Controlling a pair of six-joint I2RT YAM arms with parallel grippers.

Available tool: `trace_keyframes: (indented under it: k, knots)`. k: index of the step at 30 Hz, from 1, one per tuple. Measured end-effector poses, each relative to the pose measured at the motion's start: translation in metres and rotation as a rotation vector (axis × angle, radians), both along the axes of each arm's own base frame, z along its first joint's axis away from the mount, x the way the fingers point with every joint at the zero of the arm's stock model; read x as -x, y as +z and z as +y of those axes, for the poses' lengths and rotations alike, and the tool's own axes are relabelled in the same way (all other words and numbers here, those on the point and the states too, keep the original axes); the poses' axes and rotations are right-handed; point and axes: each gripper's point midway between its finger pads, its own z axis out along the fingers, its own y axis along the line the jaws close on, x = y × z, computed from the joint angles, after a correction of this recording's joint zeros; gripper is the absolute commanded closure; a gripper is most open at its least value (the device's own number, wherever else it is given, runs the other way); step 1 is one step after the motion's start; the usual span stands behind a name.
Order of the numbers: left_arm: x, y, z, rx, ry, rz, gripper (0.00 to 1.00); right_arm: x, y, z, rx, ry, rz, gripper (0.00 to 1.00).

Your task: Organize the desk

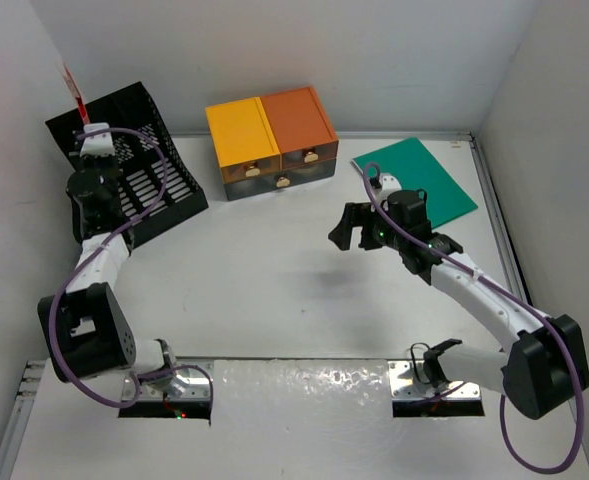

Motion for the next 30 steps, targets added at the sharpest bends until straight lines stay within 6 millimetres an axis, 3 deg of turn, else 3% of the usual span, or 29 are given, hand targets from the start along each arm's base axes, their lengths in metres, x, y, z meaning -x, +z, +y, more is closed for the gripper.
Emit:
trace_keyframes:
  k: [30]
  knots:
    - [-0.024,-0.028,0.011,-0.041,0.074,-0.010,1.00,-0.002,0.003,0.001,-0.013,-0.011,-0.004,0.01]
